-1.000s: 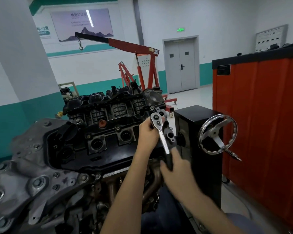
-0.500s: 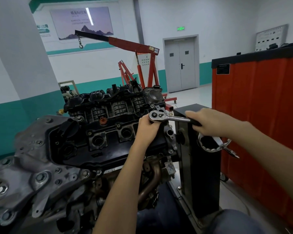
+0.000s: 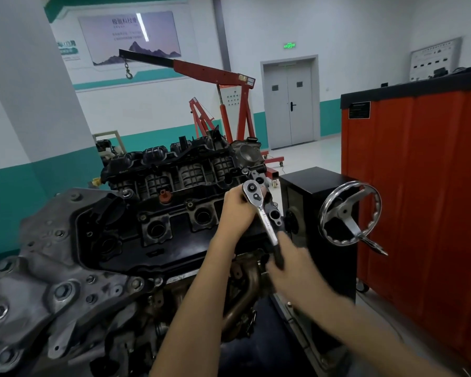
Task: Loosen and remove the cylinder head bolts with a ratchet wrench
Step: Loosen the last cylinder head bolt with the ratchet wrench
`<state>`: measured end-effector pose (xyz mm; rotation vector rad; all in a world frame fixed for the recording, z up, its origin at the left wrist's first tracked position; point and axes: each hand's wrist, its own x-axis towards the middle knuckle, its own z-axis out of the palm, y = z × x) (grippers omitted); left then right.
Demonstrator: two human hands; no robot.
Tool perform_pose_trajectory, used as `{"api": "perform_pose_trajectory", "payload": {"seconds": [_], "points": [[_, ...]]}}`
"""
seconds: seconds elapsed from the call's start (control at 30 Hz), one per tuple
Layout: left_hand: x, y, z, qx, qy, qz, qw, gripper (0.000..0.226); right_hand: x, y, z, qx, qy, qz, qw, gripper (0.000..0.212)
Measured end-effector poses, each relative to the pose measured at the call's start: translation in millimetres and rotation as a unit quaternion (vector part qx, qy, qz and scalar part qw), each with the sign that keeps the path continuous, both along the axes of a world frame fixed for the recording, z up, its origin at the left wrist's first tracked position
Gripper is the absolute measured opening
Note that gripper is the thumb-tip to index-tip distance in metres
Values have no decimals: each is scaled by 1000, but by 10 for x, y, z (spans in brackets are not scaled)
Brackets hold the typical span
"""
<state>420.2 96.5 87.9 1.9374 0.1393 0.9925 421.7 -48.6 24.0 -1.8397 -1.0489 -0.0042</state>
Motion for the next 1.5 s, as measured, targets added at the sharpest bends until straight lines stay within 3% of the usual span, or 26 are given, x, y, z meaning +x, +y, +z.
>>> {"api": "perform_pose_trajectory", "payload": {"seconds": [0.07,0.17,0.27,0.33,0.43,0.53,0.63,0.73,0.8,0.93,1.0,1.03,1.13,1.23,1.4,1.5], "points": [[24,-11,56,24,19,-3,1000,51,419,-301,218,-101,-88,19,991,20],[31,-30,89,43,21,11,999,43,944,-472,748,-239,-272,7,932,11],[-50,-10,29,6,-1,2,1000,36,1031,-363,903,-263,-372,-20,890,14],[-77,-6,-8,-7,-7,9,1000,33,847,-346,673,-214,-326,-51,919,22],[-46,-47,-41,-22,-9,21,1000,44,261,-226,140,-47,-103,-32,993,25],[-54,-67,-64,-51,-9,3,999,41,-272,238,-88,27,36,-45,998,23],[-115,-8,-17,-30,-13,2,999,35,-361,390,-100,28,48,-36,998,40],[-161,18,70,-6,12,-35,999,28,13,33,26,-41,-12,12,999,27],[-147,-13,104,19,21,-57,998,34,421,-261,256,-118,-88,41,988,28],[-82,-93,55,-2,-20,-33,999,20,1139,-427,1048,-309,-365,11,878,19],[-96,-73,-10,-43,-54,-26,997,21,1216,-337,1226,-307,-444,-1,842,19],[-102,-54,-44,-56,-64,-22,996,25,1181,-306,1222,-296,-450,-13,842,19],[-73,-46,-107,-47,-70,-5,996,32,910,-338,809,-236,-344,-45,908,19],[-11,-105,-142,-70,-86,-2,994,32,324,-248,213,-88,-108,-30,990,20],[27,-59,-163,-95,-110,-25,989,32,-439,416,-127,49,63,-58,995,30],[-10,0,-101,-56,-77,-28,995,42,-149,194,-57,2,18,-30,999,30]]}}
